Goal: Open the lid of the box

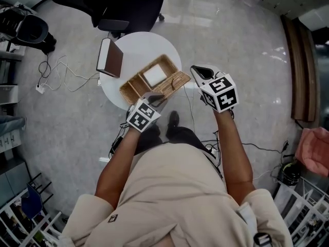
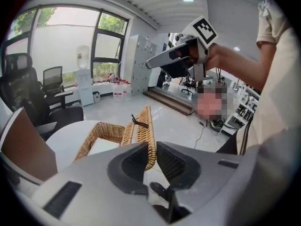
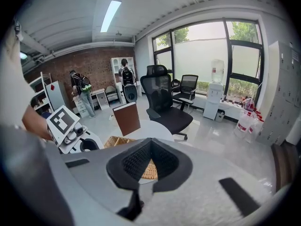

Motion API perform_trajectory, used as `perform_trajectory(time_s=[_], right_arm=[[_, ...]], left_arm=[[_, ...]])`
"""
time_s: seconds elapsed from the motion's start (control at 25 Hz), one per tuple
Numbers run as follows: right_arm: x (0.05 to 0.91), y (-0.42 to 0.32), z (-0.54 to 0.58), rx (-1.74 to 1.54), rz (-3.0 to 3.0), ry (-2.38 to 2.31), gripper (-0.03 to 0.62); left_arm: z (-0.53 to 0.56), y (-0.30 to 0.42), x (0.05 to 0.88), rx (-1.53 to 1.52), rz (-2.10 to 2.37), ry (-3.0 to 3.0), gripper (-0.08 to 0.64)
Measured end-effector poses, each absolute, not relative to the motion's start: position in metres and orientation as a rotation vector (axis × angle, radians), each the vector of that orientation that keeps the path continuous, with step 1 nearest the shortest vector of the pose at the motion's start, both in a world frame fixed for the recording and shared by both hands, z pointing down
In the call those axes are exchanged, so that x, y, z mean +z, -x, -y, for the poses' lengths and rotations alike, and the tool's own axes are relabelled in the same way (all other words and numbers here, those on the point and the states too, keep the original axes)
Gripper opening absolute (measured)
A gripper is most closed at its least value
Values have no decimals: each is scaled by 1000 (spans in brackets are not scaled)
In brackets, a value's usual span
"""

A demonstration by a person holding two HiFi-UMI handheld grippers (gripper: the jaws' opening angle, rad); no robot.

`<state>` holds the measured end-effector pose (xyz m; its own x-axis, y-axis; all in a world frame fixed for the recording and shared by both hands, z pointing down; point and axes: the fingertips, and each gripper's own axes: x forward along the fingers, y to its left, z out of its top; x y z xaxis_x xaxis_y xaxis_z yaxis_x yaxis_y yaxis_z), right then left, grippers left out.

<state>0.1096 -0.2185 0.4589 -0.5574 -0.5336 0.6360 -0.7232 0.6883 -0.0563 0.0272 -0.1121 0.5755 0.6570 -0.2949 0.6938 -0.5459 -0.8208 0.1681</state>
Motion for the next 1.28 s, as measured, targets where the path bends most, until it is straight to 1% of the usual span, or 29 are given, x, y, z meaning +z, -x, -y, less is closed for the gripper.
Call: perform_trajectory(time_s=[0.36, 0.6, 0.88, 1.28], right_arm=[[445, -110, 205, 378, 2308, -945, -6], [436, -108, 197, 359, 2318, -933, -6], [400, -103, 194, 319, 2394, -930, -6], [267, -66, 189, 36, 2688, -926, -8]], left_arm=[[105, -38, 554, 921, 645, -2548, 46], [119, -25, 512, 860, 726, -2607, 46], [146, 1, 428, 699, 891, -2678, 46], [186, 67, 269, 274, 1227, -2836, 46]])
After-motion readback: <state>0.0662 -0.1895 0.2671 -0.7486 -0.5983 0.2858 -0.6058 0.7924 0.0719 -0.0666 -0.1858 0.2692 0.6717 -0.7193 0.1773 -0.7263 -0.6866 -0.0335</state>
